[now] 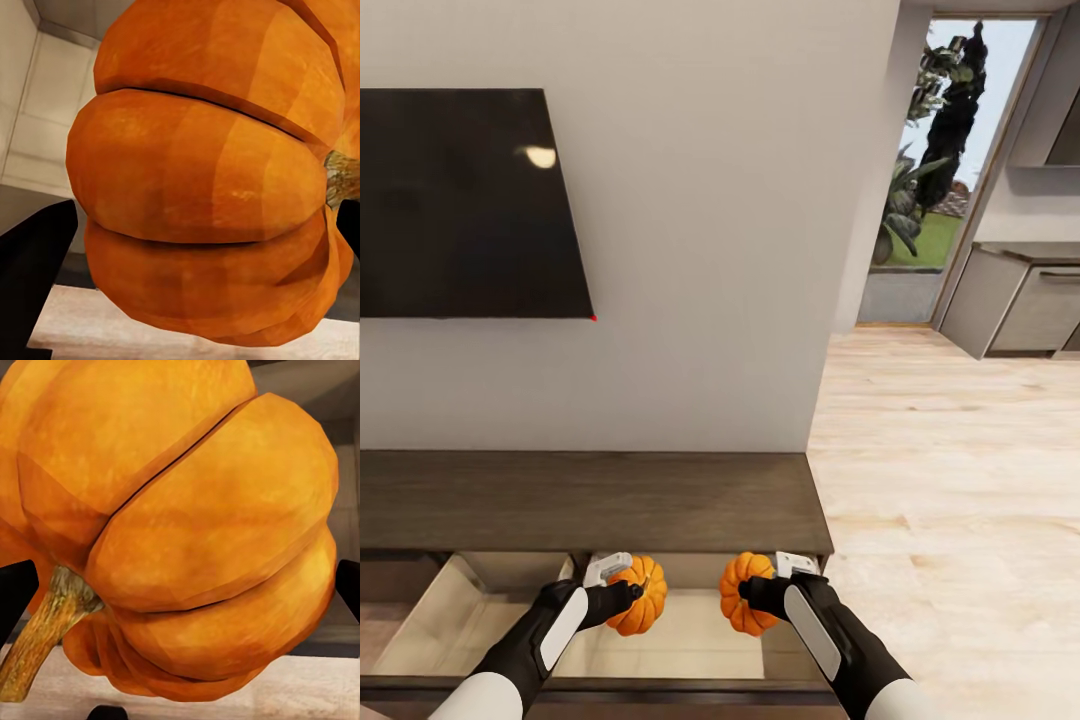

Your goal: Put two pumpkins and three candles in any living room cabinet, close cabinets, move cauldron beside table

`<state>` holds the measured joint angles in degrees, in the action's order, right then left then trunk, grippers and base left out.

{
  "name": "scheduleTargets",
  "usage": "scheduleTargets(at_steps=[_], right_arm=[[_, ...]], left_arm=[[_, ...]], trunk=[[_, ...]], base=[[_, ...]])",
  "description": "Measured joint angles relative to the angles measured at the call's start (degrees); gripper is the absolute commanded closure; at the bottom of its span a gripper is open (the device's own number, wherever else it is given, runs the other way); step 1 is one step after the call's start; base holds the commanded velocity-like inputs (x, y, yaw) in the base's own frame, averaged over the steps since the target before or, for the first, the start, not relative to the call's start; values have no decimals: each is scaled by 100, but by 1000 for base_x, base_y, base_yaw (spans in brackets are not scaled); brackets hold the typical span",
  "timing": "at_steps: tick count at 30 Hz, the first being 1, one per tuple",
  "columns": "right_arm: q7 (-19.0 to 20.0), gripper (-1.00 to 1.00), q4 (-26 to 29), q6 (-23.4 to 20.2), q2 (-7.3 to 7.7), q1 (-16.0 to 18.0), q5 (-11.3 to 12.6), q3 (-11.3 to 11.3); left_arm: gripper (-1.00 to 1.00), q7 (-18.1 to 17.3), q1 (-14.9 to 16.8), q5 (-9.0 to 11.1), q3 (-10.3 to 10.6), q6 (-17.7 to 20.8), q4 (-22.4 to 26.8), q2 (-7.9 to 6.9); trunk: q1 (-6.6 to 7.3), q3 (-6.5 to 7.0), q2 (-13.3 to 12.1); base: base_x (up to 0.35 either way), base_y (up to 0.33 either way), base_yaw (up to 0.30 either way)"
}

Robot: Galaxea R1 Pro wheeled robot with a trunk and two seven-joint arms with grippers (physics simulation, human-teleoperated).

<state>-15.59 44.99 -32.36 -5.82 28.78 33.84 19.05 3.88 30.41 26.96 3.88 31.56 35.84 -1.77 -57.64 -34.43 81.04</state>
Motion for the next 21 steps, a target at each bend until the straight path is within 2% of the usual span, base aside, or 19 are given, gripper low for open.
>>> scheduleTargets(at_steps=[3,6,9,21], right_arm=[[7,100,1,-5,-6,0,-9,26],[9,100,1,0,-1,-1,2,208],[9,100,1,1,0,0,1,268],[-7,100,10,10,0,0,6,284]], left_arm=[[100,0,-2,7,-1,0,0,0],[100,1,-2,7,-1,0,0,0],[100,0,-3,8,-2,1,0,0],[100,1,-2,20,-10,0,0,-13]], trunk=[[-66,-54,120],[-132,-108,241],[-198,-162,361],[-461,-377,843]], base=[[0,0,0],[0,0,0],[0,0,0],[0,0,2]])
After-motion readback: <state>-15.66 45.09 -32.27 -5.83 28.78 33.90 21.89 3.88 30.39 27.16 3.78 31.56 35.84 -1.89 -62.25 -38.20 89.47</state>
